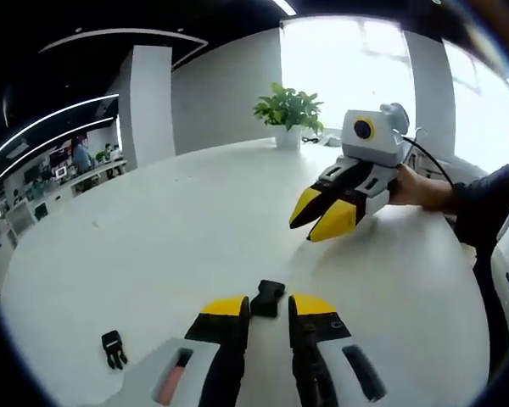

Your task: Snap the two parts of the plastic buckle together until the buckle closes and remains connected.

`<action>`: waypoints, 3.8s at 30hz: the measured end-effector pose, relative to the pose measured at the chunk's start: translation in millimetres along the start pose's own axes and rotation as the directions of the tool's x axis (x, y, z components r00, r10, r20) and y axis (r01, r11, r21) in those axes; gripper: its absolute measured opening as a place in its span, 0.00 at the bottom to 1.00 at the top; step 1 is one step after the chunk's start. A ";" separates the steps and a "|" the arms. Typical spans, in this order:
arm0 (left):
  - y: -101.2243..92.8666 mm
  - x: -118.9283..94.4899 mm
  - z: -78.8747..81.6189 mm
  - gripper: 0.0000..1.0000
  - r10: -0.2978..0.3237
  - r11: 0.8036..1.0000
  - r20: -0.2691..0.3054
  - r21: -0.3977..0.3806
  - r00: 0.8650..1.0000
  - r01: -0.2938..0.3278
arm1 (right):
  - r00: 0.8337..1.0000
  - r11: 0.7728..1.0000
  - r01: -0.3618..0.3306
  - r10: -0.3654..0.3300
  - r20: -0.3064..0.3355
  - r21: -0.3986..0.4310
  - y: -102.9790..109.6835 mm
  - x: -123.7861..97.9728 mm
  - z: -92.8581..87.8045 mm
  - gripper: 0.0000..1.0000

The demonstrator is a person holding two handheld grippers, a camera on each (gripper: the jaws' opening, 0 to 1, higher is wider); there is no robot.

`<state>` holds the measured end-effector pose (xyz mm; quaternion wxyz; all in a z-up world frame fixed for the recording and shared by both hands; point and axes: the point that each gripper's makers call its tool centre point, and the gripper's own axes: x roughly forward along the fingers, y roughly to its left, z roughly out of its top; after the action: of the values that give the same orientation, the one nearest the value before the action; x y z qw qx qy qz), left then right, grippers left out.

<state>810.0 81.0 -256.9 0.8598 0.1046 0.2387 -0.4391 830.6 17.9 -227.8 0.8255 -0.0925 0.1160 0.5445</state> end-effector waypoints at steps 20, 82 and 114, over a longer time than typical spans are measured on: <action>-0.5 2.1 0.7 0.13 -0.021 0.999 0.009 -0.034 1.000 0.022 | 1.000 1.000 0.000 0.000 -0.001 0.005 -0.3 -0.6 0.7 0.14; 96.9 -114.6 -26.8 0.12 0.285 0.953 0.152 -0.153 0.946 -0.262 | 0.994 0.990 -0.084 0.075 -0.083 -0.113 -2.2 65.0 26.3 0.14; 89.2 -115.8 -35.4 0.12 0.288 0.949 0.144 -0.178 0.947 -0.262 | 0.972 0.961 -0.218 0.197 -0.132 -0.170 -3.3 160.3 37.6 0.18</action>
<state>812.6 229.3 -232.0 0.9353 0.0319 0.1819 -0.3018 898.0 167.8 -238.7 0.7438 -0.1863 0.1212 0.6303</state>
